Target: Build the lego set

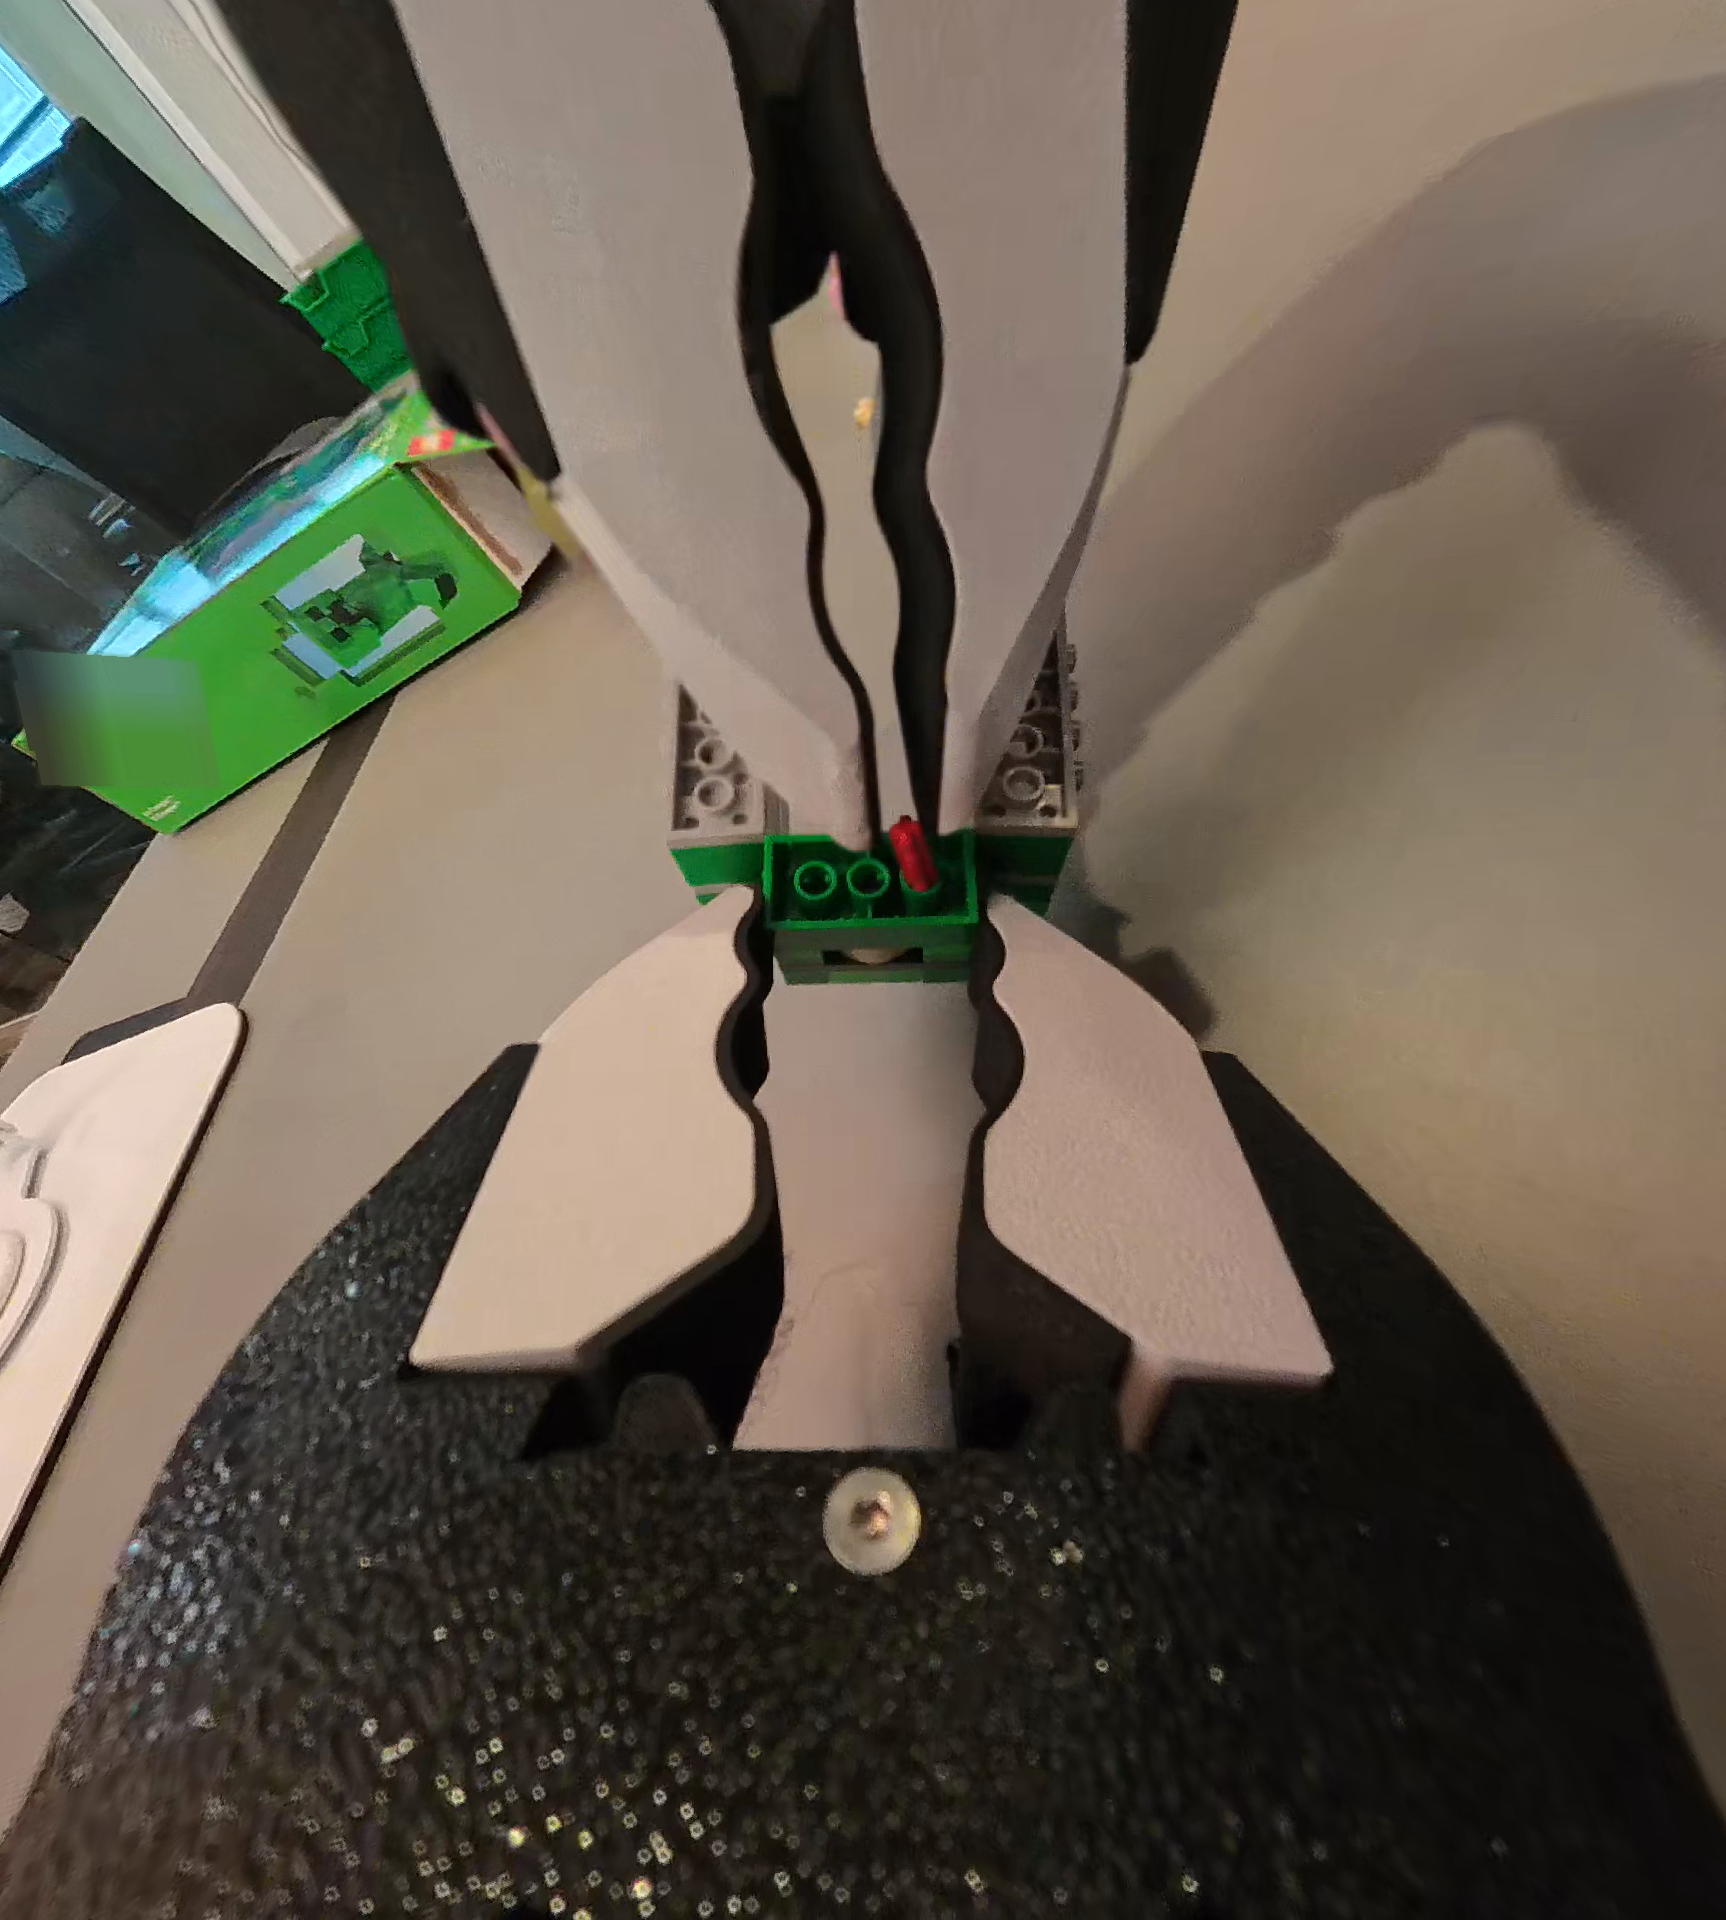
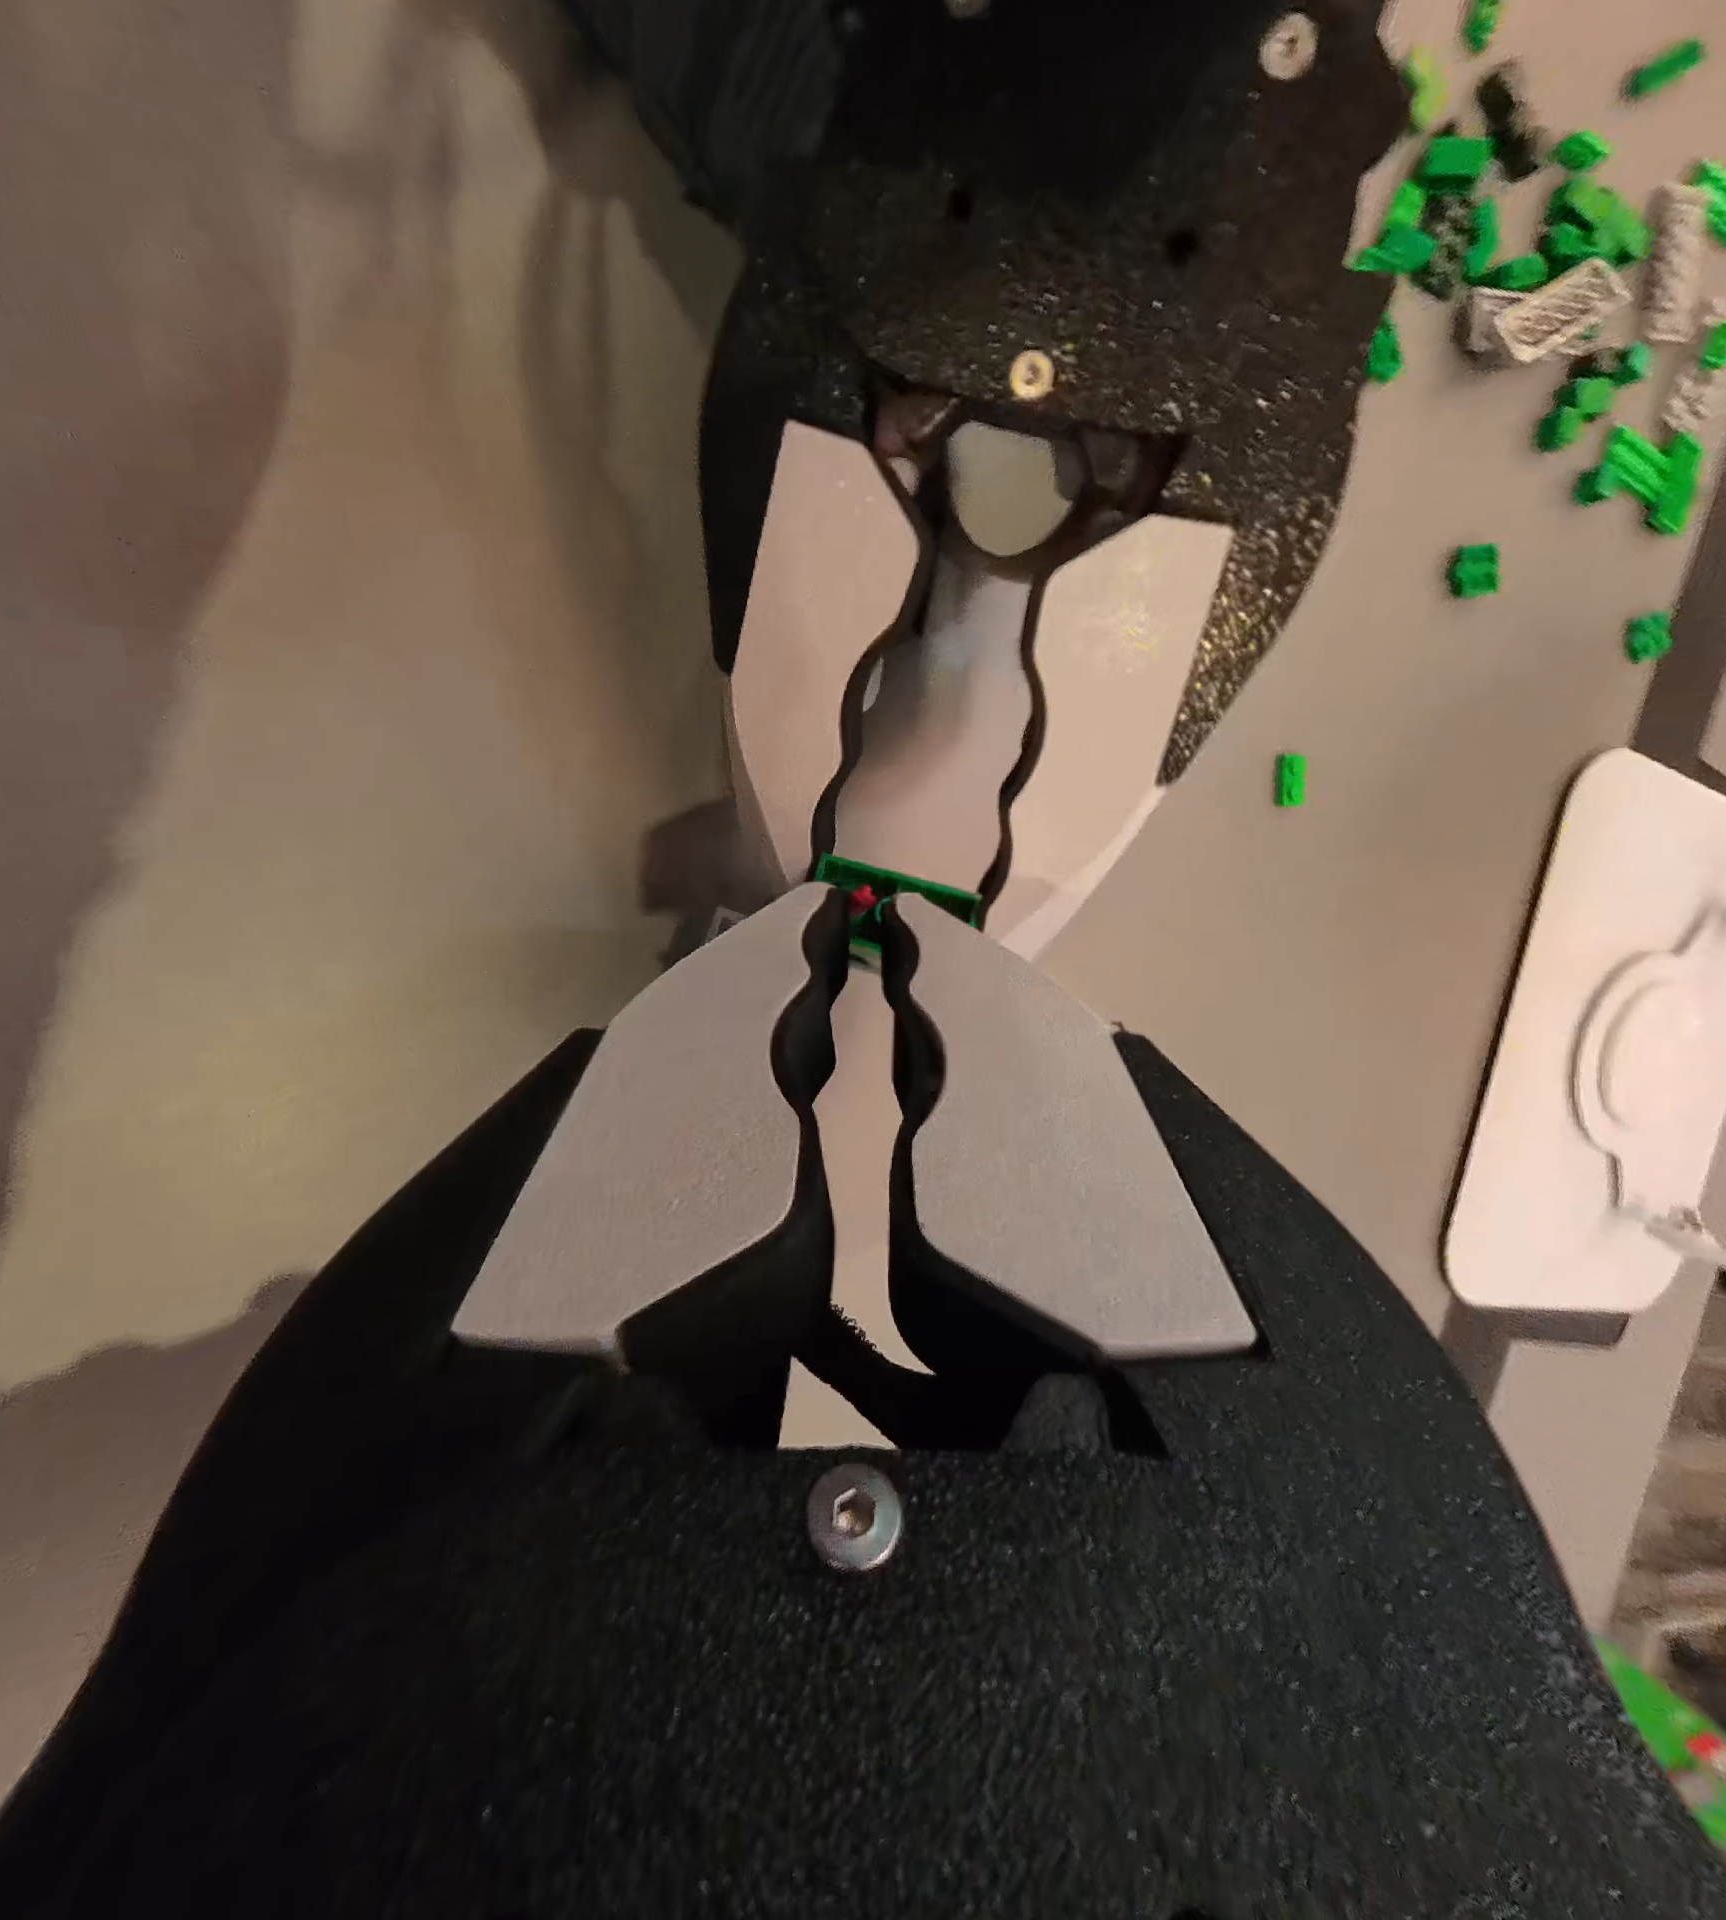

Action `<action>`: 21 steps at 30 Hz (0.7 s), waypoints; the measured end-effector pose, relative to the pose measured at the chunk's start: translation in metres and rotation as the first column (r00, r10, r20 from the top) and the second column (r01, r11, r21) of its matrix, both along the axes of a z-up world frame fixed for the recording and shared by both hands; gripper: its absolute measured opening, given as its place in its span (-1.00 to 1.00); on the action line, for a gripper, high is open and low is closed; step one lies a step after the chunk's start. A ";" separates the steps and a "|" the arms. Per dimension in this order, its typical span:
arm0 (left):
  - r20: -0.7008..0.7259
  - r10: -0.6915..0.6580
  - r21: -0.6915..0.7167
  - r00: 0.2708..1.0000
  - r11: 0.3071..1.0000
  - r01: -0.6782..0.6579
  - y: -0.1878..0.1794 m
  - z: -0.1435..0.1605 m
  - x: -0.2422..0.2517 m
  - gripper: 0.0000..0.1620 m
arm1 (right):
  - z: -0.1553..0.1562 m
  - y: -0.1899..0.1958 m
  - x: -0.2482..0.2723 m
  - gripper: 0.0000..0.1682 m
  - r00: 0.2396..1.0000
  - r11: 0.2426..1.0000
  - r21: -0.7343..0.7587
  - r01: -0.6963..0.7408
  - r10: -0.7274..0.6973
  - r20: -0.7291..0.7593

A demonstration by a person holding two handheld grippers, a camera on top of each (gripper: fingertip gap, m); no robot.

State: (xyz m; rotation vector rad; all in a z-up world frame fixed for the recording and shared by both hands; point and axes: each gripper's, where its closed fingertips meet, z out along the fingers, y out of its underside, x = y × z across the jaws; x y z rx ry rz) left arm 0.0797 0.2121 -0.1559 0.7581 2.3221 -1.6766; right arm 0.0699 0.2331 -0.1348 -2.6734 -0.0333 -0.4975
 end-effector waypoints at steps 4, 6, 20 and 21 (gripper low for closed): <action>0.009 0.000 0.007 1.000 1.000 0.000 -0.001 -0.002 0.000 -0.56 | 0.003 0.001 -0.003 -0.88 0.994 0.988 0.116 0.100 -0.104 0.031; 0.008 0.000 0.006 1.000 1.000 0.000 0.000 -0.001 0.000 -0.56 | 0.004 0.000 -0.001 -0.91 0.987 0.980 0.147 0.134 -0.145 0.069; 0.007 -0.005 0.011 1.000 1.000 0.005 -0.001 -0.002 -0.001 -0.56 | 0.000 0.007 0.001 -0.98 0.968 0.964 0.224 0.145 -0.185 0.169; 0.007 -0.006 0.011 1.000 1.000 0.006 0.000 -0.002 -0.001 -0.56 | 0.000 0.007 0.001 -0.99 0.968 0.964 0.223 0.143 -0.183 0.169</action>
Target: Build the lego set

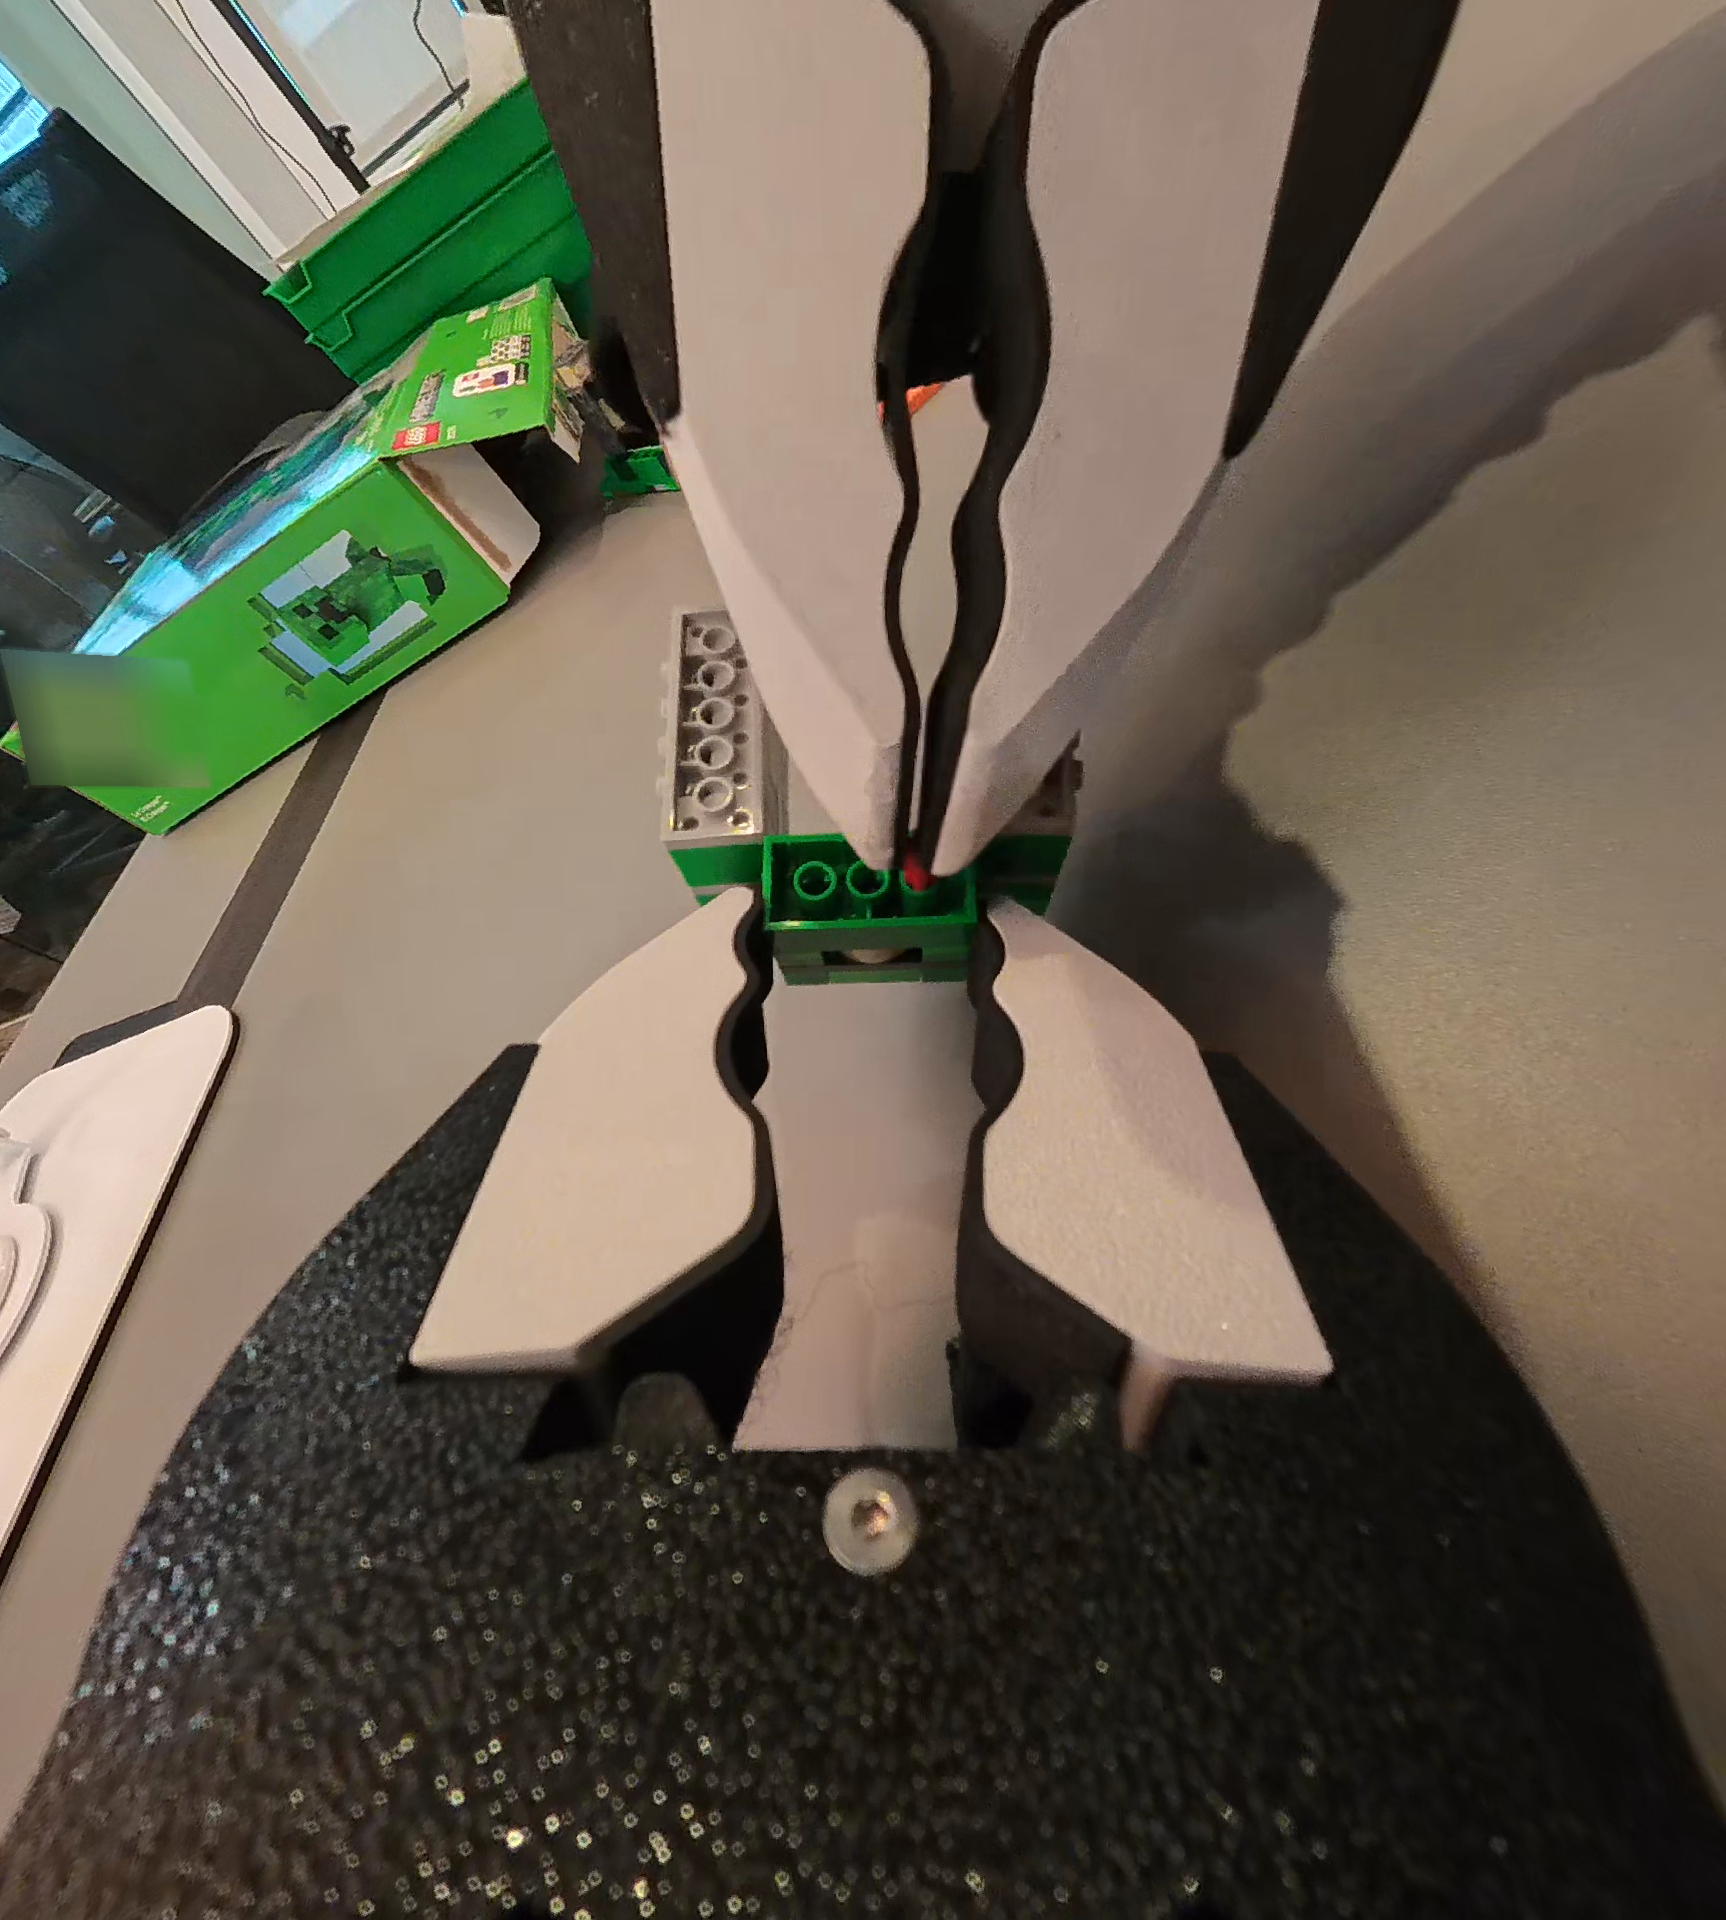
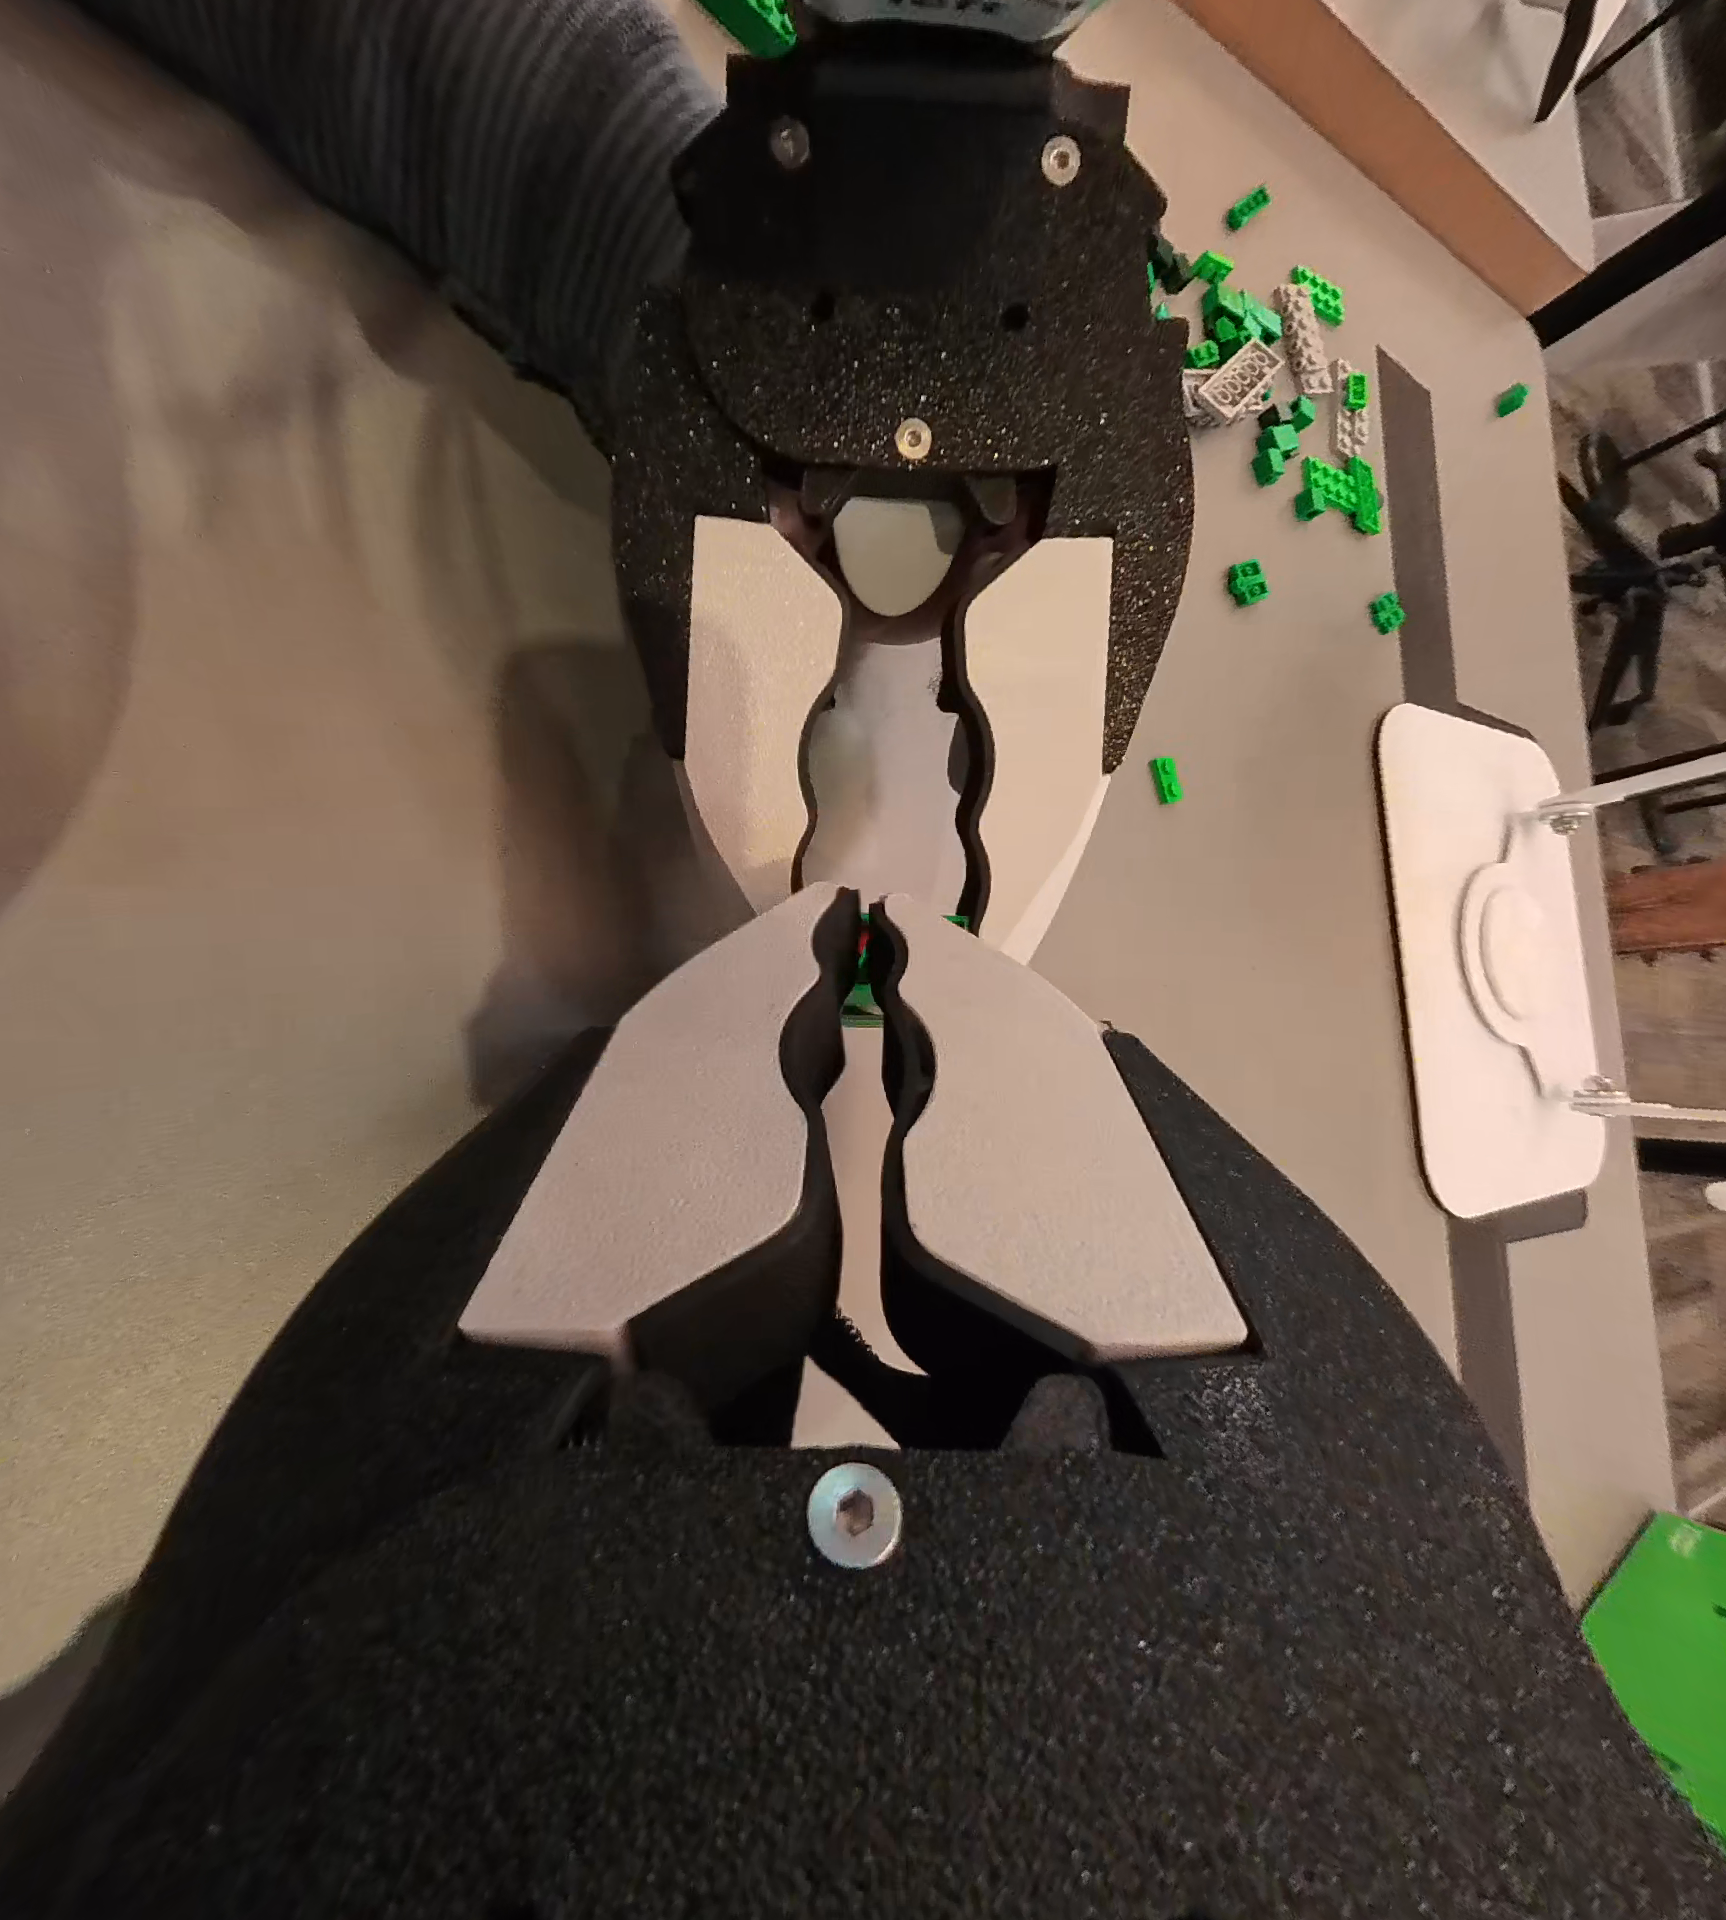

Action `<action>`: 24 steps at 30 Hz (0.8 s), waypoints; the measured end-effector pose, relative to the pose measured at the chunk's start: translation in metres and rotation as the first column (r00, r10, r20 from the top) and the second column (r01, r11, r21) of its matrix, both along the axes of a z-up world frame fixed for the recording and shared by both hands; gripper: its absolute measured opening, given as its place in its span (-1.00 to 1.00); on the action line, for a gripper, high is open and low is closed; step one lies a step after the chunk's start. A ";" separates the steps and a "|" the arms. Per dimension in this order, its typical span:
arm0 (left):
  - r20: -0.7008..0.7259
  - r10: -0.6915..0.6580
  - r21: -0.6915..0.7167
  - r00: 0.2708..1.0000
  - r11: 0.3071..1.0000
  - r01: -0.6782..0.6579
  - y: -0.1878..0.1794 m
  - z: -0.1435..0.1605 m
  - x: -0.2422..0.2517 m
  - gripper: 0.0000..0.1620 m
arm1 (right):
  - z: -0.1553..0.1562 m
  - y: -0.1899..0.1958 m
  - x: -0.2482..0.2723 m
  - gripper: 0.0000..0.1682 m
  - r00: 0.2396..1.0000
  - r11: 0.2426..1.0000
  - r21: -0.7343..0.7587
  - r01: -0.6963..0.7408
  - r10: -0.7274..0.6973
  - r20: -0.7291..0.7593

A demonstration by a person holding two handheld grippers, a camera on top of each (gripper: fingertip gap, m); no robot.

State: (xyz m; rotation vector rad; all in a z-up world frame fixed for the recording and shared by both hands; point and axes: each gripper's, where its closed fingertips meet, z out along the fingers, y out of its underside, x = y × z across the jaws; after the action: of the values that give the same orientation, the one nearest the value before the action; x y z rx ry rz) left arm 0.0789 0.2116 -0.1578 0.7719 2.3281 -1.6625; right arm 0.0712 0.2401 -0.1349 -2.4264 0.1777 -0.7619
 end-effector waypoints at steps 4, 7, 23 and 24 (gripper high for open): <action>-0.004 -0.019 -0.008 1.000 1.000 0.019 0.000 0.002 -0.005 -0.56 | -0.001 0.001 -0.003 -1.00 0.998 0.999 0.026 -0.022 0.023 -0.057; 0.002 -0.031 -0.004 1.000 1.000 0.031 -0.001 0.001 -0.008 -0.56 | -0.005 0.002 -0.006 -1.00 0.997 0.998 -0.003 -0.060 0.060 -0.055; -0.007 -0.036 0.008 0.999 0.999 0.036 -0.001 0.000 -0.009 -0.56 | 0.007 -0.002 -0.008 -0.97 0.999 0.987 0.160 -0.031 0.036 -0.029; -0.005 -0.037 0.012 0.999 0.999 0.037 -0.001 -0.001 -0.009 -0.56 | 0.007 -0.002 -0.010 -0.95 0.999 0.986 0.163 -0.035 0.041 -0.030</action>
State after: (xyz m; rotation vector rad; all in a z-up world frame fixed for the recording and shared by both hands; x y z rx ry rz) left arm 0.0695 0.2101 -0.1587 0.8188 2.3426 -1.6685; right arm 0.0615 0.2377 -0.1276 -2.2825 0.1984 -0.6640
